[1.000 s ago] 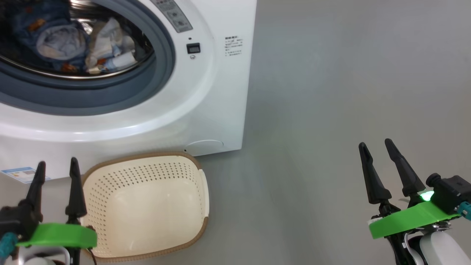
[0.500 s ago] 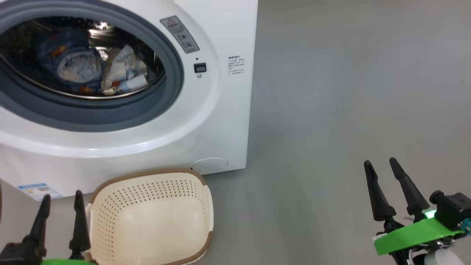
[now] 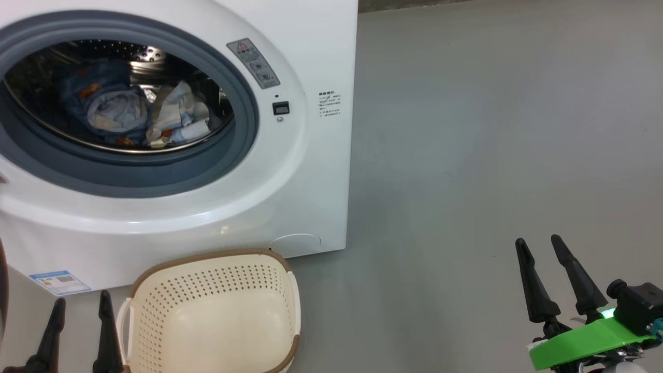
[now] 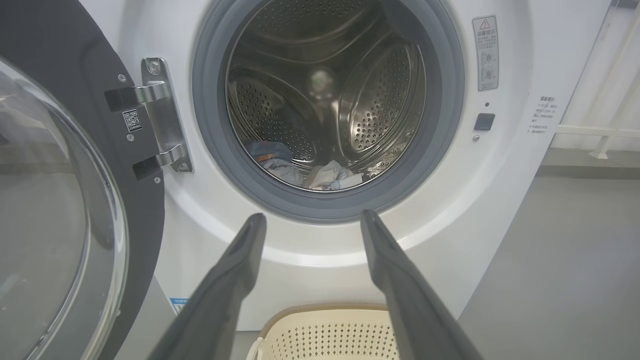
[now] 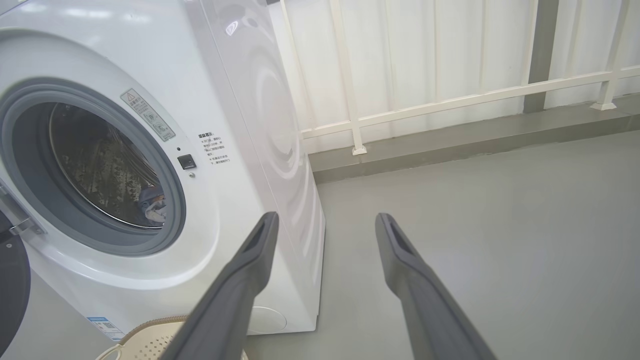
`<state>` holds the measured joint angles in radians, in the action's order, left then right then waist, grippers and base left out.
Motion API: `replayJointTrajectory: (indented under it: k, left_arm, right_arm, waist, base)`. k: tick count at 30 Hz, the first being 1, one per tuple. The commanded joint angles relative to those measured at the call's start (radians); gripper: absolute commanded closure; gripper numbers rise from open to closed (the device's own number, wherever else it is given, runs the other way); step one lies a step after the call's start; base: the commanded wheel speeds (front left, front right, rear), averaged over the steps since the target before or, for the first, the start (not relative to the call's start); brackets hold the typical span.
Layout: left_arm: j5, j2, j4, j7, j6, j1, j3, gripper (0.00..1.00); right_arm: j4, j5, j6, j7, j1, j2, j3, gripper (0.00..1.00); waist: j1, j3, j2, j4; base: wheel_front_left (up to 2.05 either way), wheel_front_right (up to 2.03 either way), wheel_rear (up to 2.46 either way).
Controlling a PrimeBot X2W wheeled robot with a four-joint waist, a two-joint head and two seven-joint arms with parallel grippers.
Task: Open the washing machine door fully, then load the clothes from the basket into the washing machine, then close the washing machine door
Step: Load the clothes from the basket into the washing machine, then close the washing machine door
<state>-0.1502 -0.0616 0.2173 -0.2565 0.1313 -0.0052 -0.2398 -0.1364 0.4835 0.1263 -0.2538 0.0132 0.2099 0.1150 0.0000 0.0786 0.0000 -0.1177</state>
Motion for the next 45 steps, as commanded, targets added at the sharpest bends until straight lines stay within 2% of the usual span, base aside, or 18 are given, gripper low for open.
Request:
replayJointTrajectory:
  k: [1, 31, 45]
  left_arm:
    - [-0.003, -0.013, -0.032, -0.005, -0.001, -0.014, -0.035, 0.0]
    - [0.023, -0.015, -0.033, -0.005, -0.001, -0.019, -0.036, 0.0]
    - [0.021, -0.01, -0.046, -0.005, -0.001, -0.018, -0.036, 0.0]
  right_arm:
    - [0.027, 0.005, 0.004, -0.008, 0.005, 0.017, 0.012, 0.0]
    - [0.028, 0.005, 0.004, -0.008, 0.004, 0.016, 0.017, 0.0]
    - [0.028, 0.005, 0.004, -0.008, 0.008, 0.012, 0.014, 0.0]
  waist:
    - [0.0, -0.001, 0.0, -0.001]
    - [0.0, -0.001, 0.0, 0.001]
    - [0.0, 0.011, 0.0, 0.002]
  base:
    - [0.0, 0.0, 0.0]
    - [-0.01, 0.01, 0.0]
    - [-1.11, 1.09, 0.02]
